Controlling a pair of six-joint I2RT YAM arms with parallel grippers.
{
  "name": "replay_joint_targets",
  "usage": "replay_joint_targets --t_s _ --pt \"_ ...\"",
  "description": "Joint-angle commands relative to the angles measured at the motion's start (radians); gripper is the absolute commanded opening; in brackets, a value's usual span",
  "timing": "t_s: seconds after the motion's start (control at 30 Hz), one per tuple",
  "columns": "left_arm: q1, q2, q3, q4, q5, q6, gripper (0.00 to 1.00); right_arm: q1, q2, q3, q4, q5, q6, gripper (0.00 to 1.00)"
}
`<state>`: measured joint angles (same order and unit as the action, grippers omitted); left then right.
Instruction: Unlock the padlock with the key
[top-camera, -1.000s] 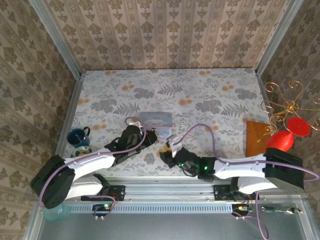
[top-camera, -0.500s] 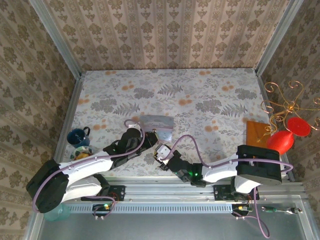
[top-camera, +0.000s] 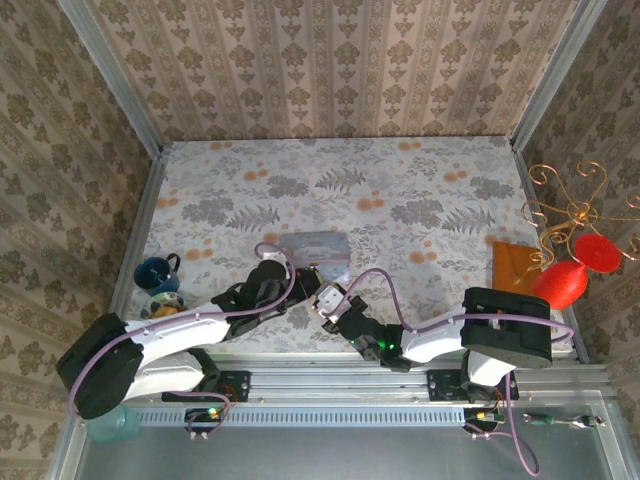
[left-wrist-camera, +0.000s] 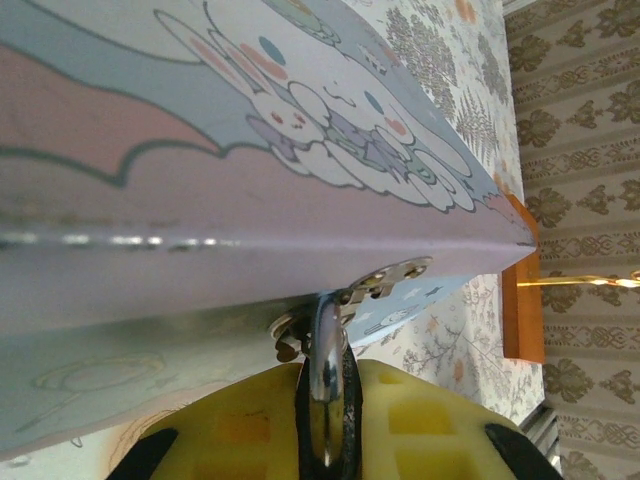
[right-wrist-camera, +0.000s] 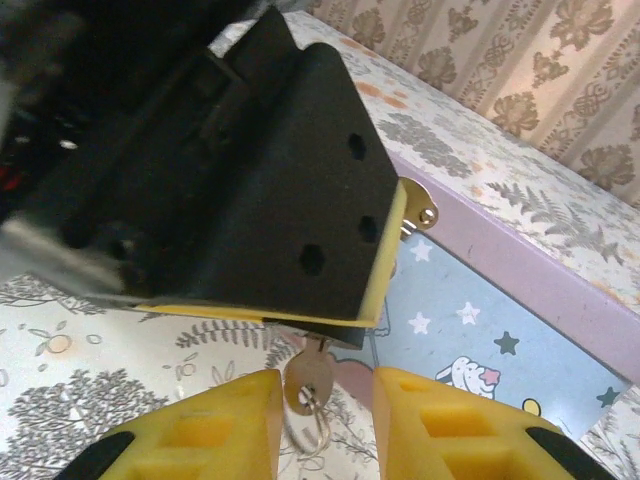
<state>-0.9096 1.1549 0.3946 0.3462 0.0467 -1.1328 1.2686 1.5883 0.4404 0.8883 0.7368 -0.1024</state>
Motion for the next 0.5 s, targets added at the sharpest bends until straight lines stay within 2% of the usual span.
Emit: replay_joint_targets --t_s 0.0,0.47 --pt "-0.016 0.005 0.017 0.096 0.005 0.007 0.0 -0.006 0.02 -0.008 0.05 0.061 -0.008 0.31" --pt "-0.037 0.029 0.038 0.117 0.012 0.008 0.0 -0.011 0.07 0.013 0.06 0.108 0.02 0.26"
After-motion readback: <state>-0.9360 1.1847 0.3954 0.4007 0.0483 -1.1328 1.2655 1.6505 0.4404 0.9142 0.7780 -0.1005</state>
